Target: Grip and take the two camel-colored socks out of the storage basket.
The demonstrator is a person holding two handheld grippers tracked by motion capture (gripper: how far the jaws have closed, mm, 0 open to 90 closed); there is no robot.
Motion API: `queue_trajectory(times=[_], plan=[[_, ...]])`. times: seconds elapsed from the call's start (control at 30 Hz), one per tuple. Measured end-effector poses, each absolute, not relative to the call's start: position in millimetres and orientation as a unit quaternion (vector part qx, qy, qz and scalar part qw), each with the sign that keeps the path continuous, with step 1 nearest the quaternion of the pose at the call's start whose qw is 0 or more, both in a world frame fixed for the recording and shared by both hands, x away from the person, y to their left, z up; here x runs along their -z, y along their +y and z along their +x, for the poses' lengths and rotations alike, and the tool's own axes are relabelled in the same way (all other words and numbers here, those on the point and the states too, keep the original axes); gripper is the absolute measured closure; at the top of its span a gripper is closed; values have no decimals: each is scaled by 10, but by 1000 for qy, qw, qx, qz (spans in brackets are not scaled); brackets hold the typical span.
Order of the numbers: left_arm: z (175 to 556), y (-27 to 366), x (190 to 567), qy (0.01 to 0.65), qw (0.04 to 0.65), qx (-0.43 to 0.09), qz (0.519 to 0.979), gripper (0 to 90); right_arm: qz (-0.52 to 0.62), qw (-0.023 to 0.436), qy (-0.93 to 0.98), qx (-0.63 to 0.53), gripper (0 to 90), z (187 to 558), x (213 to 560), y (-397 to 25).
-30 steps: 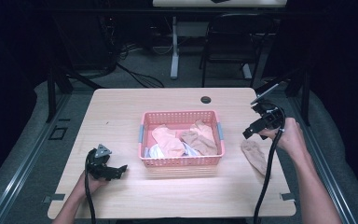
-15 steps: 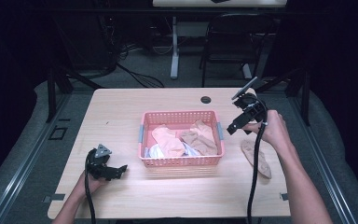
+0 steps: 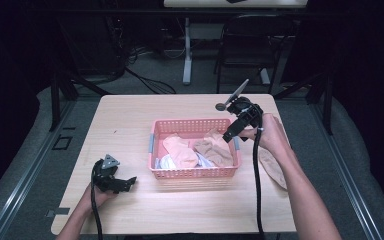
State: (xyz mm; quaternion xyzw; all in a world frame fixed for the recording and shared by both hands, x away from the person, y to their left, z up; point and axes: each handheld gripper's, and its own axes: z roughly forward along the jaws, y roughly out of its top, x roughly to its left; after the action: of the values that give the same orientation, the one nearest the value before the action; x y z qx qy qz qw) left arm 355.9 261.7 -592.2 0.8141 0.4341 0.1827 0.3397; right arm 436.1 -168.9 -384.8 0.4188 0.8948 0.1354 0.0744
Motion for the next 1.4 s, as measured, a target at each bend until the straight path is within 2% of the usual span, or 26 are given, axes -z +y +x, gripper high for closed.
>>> queue_trajectory(times=[0.43, 0.77, 1.03, 1.4], plan=[[3559, 2616, 5923, 434, 340, -182, 814, 0, 397, 61, 906, -133, 30, 4409, 3985, -1380], [3559, 2617, 5923, 434, 340, -182, 814, 0, 391, 37, 913, -111, 52, 4506, 4292, -1263], [3559, 2616, 5923, 434, 340, -182, 814, 0, 396, 36, 910, -119, 89, 4518, 4525, -1252], [3559, 2616, 5923, 434, 340, -182, 814, 0, 415, 42, 899, -134, 271, 4576, 4876, -1307]])
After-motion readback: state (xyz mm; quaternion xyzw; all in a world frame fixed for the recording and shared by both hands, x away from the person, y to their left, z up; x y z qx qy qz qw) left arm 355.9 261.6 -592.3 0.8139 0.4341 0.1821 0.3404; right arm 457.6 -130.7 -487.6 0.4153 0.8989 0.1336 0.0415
